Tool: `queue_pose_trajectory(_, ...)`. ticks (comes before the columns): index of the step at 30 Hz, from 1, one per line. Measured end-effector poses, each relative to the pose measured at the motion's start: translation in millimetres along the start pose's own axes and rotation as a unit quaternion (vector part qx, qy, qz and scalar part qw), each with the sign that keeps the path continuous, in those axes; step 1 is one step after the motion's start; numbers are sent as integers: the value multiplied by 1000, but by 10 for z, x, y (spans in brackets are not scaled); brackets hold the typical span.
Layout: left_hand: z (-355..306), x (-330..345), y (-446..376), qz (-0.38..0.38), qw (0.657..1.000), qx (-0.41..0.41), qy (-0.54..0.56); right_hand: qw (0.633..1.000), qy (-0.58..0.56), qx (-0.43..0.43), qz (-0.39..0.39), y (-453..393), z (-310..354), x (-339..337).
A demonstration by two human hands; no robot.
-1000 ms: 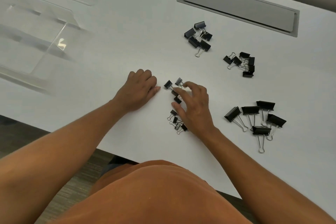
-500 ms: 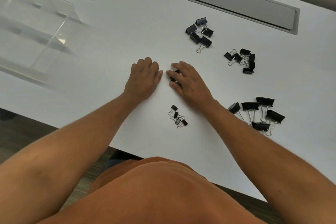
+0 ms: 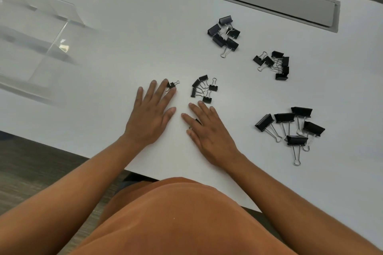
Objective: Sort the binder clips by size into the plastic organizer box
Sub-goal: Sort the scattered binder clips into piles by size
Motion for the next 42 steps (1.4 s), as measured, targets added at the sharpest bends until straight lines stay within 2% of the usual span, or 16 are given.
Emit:
queue_pose_trajectory(5, -4, -94, -109, -54, 997, 2, 52, 998, -36, -15, -43, -172, -7, -91)
queue_pose_trajectory(8, 16, -203, -50, -100, 990, 8, 99, 991, -73, 4, -109, -100, 59, -243)
queue_pose_trajectory(11, 132, -287, 81, -138, 983, -47, 111, 982, -84, -2, -171, -187, 196, -396)
queue_pose_trajectory(14, 283, -341, 289, -147, 977, -133, 77, 980, -73, -1, -187, -557, 206, -482)
queue_pose_trajectory(16, 380, -345, 390, -130, 975, -166, 67, 984, -59, 20, -168, -868, 107, -492)
queue_pose_trajectory(18, 454, -326, 423, -112, 976, -177, 67, 993, -34, 33, -112, -1173, 1, -434)
queue_pose_trajectory(20, 476, -313, 405, -105, 977, -174, 62, 999, -2, 17, -43, -1403, -36, -336)
queue_pose_trajectory(22, 440, -329, 337, -109, 979, -163, 51, 999, 33, -7, -6, -1507, -35, -263)
queue_pose_trajectory(29, 401, -358, 183, -167, 974, -127, 85, 999, -3, 19, -30, -1459, -23, -331)
queue_pose_trajectory(32, 416, -370, 206, -183, 974, -105, 82, 997, -56, -12, -47, -1434, 52, -355)
queue_pose_trajectory(37, 398, -426, 218, -202, 971, -83, 94, 996, -52, -70, 10, -1480, 142, -296)
queue_pose_trajectory(42, 240, -466, 44, -185, 979, -34, 75, 990, -26, -94, 97, -1572, 248, -281)
Point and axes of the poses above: each hand's wrist, its own y-axis away from the middle knuckle, its own x-axis out of the palm, z = x × y, the point moved 7 cm from there along -y, towards the middle knuckle, and after that the axes turned 2 degrees about y, right-handed, at the moved point
